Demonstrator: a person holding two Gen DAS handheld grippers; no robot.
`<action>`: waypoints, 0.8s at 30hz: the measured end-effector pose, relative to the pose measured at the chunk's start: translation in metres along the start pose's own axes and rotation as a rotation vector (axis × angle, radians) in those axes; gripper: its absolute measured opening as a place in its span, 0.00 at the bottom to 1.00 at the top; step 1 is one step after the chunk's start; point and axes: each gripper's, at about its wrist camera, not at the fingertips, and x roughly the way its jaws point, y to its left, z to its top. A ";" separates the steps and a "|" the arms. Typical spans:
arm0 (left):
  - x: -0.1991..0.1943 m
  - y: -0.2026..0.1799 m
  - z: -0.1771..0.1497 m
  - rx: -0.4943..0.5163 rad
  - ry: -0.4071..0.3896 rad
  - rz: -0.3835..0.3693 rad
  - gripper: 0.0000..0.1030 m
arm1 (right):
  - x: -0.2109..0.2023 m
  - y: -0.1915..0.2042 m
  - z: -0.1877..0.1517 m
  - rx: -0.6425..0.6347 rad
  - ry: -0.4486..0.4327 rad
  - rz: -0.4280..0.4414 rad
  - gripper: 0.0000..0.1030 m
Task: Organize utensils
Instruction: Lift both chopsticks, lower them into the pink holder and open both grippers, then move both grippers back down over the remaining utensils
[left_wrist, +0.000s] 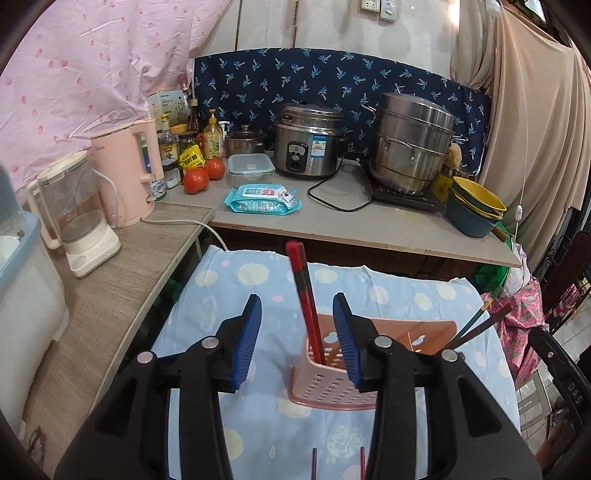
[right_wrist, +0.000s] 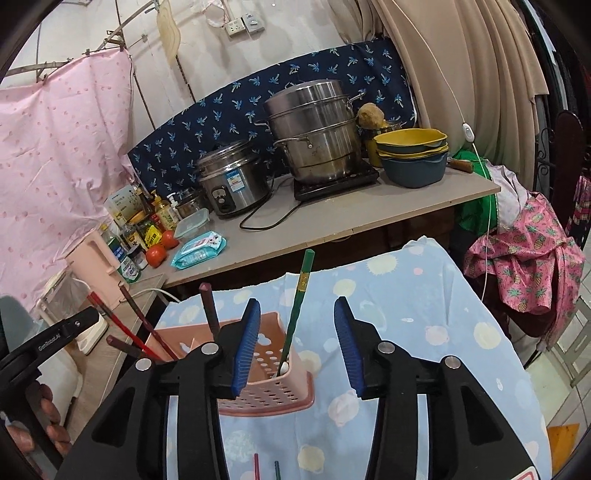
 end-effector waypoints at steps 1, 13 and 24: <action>-0.003 0.001 -0.002 -0.001 0.001 -0.001 0.37 | -0.005 0.000 -0.003 -0.006 0.003 0.001 0.40; -0.037 0.010 -0.057 0.019 0.040 0.036 0.47 | -0.042 0.010 -0.070 -0.148 0.120 -0.002 0.40; -0.037 0.020 -0.164 0.082 0.215 0.106 0.48 | -0.040 0.007 -0.170 -0.221 0.345 -0.009 0.35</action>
